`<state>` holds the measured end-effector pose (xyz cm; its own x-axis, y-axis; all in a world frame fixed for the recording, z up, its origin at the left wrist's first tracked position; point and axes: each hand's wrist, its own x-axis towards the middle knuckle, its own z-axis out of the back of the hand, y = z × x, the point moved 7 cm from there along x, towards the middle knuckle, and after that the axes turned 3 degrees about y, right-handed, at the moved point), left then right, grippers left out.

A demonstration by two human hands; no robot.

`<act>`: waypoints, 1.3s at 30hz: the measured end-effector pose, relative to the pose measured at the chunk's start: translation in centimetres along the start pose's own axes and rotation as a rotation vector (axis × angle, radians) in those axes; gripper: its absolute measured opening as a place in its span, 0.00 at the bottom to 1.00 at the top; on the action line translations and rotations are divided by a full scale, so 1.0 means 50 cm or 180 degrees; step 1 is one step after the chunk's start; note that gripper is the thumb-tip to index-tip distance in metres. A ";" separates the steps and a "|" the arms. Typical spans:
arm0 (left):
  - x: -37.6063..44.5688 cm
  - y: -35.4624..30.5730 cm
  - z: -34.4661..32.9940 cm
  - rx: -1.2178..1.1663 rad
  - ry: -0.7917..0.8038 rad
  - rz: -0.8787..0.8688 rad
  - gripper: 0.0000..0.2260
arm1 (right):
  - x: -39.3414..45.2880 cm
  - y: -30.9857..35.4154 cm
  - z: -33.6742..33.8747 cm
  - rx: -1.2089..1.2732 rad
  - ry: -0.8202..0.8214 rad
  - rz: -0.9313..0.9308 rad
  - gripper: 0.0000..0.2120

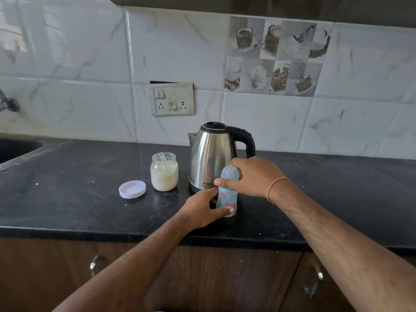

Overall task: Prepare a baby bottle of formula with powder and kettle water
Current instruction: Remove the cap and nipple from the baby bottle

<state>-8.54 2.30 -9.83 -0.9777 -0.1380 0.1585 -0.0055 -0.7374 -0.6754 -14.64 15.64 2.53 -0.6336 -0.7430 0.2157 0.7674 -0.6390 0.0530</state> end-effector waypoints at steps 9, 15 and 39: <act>0.004 0.003 0.000 0.0040 0.0044 -0.0024 0.25 | 0.033 0.005 -0.006 0.0121 0.0938 0.0326 0.20; 0.009 0.005 -0.001 0.0048 0.0158 0.0037 0.27 | 0.049 0.012 0.020 0.0110 0.1377 0.0638 0.19; 0.002 0.001 0.000 -0.0012 0.0068 -0.0023 0.24 | -0.059 -0.346 -0.101 0.2609 -0.0590 -0.0938 0.26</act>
<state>-8.62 2.25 -9.83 -0.9819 -0.1185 0.1479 -0.0132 -0.7358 -0.6771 -26.57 27.89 -3.96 -0.8448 -0.4814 0.2336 0.4499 -0.4029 0.7970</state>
